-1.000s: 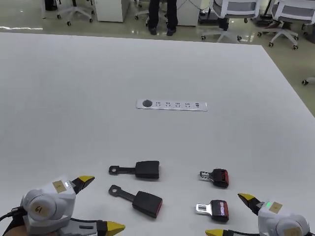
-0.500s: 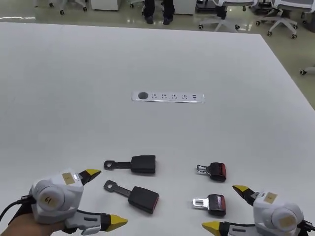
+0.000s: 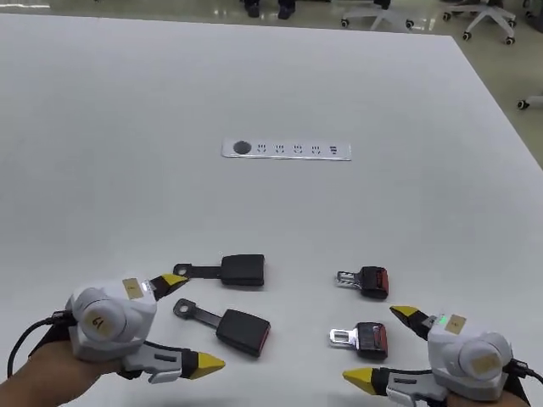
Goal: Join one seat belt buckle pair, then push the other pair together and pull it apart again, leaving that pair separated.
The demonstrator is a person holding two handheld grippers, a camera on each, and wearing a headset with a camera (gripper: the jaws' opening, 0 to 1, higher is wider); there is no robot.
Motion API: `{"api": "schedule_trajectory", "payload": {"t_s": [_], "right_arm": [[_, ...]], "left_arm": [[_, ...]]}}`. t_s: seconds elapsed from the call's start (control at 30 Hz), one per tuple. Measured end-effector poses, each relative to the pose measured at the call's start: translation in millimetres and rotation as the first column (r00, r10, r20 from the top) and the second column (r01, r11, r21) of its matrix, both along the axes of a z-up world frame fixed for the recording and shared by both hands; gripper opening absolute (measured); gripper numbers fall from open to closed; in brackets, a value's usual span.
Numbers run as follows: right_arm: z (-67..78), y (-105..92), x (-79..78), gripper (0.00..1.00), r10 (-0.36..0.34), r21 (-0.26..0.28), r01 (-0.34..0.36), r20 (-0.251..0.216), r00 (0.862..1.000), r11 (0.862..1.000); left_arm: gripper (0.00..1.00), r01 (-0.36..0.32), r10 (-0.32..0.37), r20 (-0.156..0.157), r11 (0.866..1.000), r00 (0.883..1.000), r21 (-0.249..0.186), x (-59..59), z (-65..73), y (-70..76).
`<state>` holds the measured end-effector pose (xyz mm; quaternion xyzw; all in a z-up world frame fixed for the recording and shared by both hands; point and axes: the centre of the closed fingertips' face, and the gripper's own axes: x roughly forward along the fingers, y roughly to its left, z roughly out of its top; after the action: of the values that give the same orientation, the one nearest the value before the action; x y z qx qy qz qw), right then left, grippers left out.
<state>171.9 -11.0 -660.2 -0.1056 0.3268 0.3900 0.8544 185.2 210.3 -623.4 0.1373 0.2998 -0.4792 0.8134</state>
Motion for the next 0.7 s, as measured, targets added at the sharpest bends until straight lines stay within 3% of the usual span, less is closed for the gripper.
{"api": "schedule_trajectory", "payload": {"t_s": [0.17, 0.43, 0.53, 0.7], "right_arm": [[-5.6, 1.1, 0.9, 0.81, 0.023, -0.005, -0.023, -0.015, 1.0, 1.0], [-11.9, 2.6, -0.7, 0.8, 0.08, -0.015, -0.08, -0.041, 0.996, 0.997], [-13.7, 1.7, -1.5, 0.78, 0.104, -0.021, -0.105, -0.048, 0.993, 0.994], [-16.0, -2.0, -1.2, 0.74, 0.151, -0.045, -0.154, -0.064, 0.986, 0.987]], "left_arm": [[0.85, 0.059, -0.059, 0.006, 0.998, 0.998, 0.025, -0.2, -4.8, -7.5], [0.81, 0.151, -0.151, -0.009, 0.987, 0.989, 0.054, -3.5, -17.5, -20.9], [0.79, 0.191, -0.192, -0.006, 0.979, 0.981, 0.071, -2.3, -25.0, -23.1], [0.75, 0.295, -0.296, -0.011, 0.947, 0.955, 0.125, -2.4, -37.8, -29.3]]}}
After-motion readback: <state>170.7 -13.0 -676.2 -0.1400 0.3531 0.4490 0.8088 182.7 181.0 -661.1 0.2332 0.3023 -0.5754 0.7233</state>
